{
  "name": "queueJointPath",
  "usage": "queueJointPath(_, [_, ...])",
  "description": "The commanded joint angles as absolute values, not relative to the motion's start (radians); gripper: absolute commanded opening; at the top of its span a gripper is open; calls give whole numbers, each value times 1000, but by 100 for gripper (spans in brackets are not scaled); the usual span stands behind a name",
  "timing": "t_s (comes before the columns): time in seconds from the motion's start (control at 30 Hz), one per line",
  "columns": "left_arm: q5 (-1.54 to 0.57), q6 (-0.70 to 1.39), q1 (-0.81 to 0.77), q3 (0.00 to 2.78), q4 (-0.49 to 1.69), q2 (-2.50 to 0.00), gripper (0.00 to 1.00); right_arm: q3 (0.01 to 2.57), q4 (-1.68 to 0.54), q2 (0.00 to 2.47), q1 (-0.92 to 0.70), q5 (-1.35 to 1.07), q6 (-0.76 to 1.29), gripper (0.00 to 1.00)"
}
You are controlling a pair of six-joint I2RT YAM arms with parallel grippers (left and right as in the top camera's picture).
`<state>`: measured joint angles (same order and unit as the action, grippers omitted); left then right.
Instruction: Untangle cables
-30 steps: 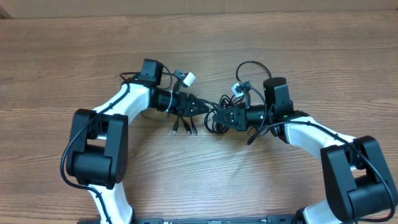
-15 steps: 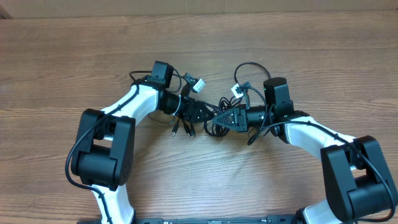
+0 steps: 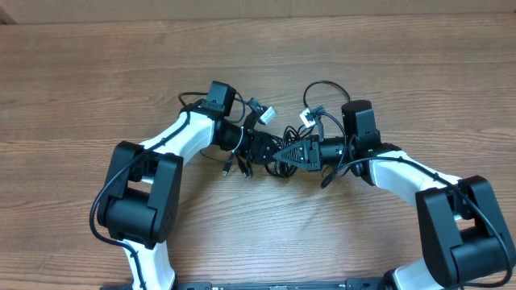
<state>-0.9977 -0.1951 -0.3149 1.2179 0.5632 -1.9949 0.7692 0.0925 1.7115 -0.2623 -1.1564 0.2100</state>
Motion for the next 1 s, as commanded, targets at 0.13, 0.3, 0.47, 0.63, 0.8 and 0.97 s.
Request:
queueJointPath(0.13, [-913, -191, -334, 1213, 567, -2009, 38, 759, 101, 1718, -260, -1184, 213, 4])
queueJointPath(0.3, [-909, -178, -337, 1213, 561, -2009, 36, 759, 101, 1718, -260, -1184, 213, 4])
queueJointPath(0.47, [-905, -176, -337, 1213, 546, -2009, 34, 759, 101, 1718, -260, -1184, 213, 4])
queueJointPath(0.63, [-847, -104, -337, 1213, 551, -2009, 4, 759, 100, 1718, -260, -1174, 213, 4])
queueJointPath(0.8, [-728, -14, -332, 1213, 559, -2002, 4, 759, 83, 1718, -259, -1054, 259, 4])
queueJointPath(0.97, [-706, -21, -301, 1214, 615, -1942, 4, 759, 29, 1718, -260, -845, 323, 4])
